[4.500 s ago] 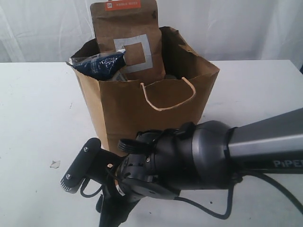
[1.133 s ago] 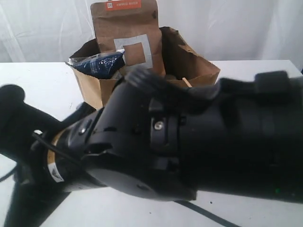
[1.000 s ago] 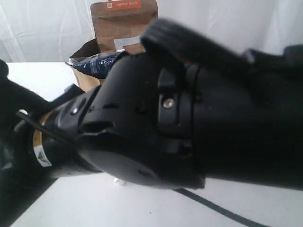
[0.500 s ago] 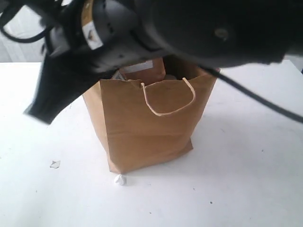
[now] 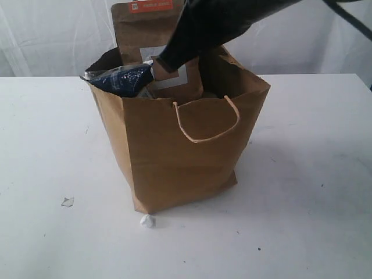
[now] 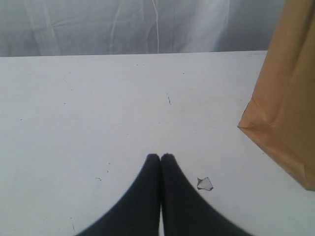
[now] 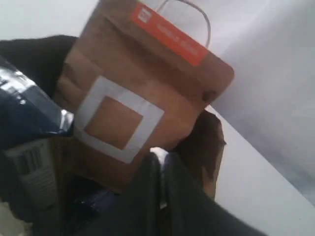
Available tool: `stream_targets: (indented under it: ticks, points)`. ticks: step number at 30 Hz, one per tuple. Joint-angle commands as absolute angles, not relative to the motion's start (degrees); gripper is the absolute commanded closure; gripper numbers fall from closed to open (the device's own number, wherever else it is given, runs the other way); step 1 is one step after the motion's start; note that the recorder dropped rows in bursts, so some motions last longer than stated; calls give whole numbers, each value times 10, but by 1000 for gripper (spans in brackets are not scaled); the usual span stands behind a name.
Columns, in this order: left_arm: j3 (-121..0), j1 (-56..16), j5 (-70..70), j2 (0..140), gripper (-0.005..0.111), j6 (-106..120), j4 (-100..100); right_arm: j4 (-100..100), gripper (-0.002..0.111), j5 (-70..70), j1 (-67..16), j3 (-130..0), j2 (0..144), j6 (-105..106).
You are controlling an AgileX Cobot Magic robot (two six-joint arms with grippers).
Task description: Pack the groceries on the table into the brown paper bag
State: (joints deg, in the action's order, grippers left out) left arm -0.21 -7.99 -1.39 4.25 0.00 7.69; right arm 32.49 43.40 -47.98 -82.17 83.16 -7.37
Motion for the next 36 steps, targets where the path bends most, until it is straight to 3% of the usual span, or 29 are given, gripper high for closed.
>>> stream_targets:
  ticks: [1,8,13,16,26,36]
  points:
    - [0,-79,-13,40,107,0,76,298,108,441,-462,-827,850,-81]
    - [0,-79,-13,40,107,0,76,257,105,474,-444,-827,886,-82]
    - [0,-79,-13,40,107,0,76,253,74,474,-428,-827,895,-96]
    - [0,-79,-13,40,107,0,76,253,62,474,-428,-827,895,-96]
    - [0,-79,-13,40,107,0,76,255,62,450,-440,-827,821,-85]
    - [0,-79,-13,40,107,0,76,243,62,381,-636,-827,837,74]
